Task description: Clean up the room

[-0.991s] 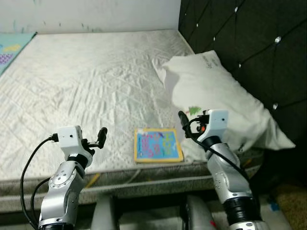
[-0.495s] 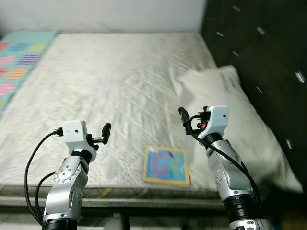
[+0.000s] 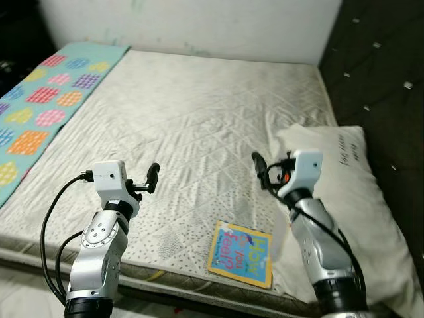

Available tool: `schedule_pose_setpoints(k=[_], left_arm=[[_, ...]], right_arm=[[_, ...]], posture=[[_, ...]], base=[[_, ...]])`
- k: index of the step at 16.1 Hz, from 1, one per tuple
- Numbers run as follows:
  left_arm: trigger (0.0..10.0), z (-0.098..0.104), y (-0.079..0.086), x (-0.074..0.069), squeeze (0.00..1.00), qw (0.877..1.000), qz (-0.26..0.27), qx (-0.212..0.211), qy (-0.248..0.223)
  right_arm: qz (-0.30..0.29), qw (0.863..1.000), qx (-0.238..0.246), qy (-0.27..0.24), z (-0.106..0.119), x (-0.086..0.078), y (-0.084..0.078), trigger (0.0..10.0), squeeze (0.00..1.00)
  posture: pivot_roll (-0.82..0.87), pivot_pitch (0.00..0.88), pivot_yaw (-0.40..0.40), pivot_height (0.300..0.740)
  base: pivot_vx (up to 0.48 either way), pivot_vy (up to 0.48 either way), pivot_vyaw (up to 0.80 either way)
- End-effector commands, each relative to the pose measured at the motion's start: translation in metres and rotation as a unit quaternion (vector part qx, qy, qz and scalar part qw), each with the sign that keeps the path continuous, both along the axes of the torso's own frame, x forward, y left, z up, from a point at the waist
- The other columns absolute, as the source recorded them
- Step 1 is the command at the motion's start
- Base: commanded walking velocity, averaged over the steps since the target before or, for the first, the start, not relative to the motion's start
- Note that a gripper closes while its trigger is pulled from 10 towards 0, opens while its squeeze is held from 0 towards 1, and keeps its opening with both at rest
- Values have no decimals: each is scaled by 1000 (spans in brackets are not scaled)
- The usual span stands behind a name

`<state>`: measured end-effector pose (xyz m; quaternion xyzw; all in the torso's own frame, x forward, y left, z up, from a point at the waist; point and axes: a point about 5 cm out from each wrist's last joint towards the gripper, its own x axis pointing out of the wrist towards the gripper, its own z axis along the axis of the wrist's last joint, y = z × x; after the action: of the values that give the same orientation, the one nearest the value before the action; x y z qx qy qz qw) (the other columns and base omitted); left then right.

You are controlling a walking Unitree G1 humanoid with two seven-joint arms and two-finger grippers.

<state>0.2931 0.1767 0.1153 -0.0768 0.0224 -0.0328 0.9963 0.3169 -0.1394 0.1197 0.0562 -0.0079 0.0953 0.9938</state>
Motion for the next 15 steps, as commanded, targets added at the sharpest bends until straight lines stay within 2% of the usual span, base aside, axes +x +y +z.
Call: schedule_pose_setpoints(k=[1, 3, 8, 13, 15], left_arm=[[10000, 0, 0, -5, 0, 1000, -6, -3, 2], [10000, -5, 2, -12, 0, 1000, -3, -9, 9], [10000, -8, -3, -17, 0, 1000, -9, -15, 17], [10000, -9, -8, -21, 0, 999, -22, -25, 25], [10000, -9, -9, -21, 0, 999, -23, -27, 28]], right_arm=[[-5, 1000, 0, 2, -1, -4, 1, 10000, 0], [-12, 1000, -4, 9, -6, -12, 0, 10000, 0], [-37, 999, -21, 11, -9, -21, -5, 10000, 0], [-36, 999, -22, 17, -10, -26, -5, 10000, 0], [-36, 999, -23, 18, -10, -26, -5, 10000, 0]], posture=[[-78, 0, 22, 740], [-75, 0, 20, 740], [-80, 0, 9, 740], [-83, 0, 3, 740], [-80, 0, 0, 740]], base=[[0, 0, 0], [0, 0, 0], [0, 0, 0], [0, 0, -778], [0, 0, -228]])
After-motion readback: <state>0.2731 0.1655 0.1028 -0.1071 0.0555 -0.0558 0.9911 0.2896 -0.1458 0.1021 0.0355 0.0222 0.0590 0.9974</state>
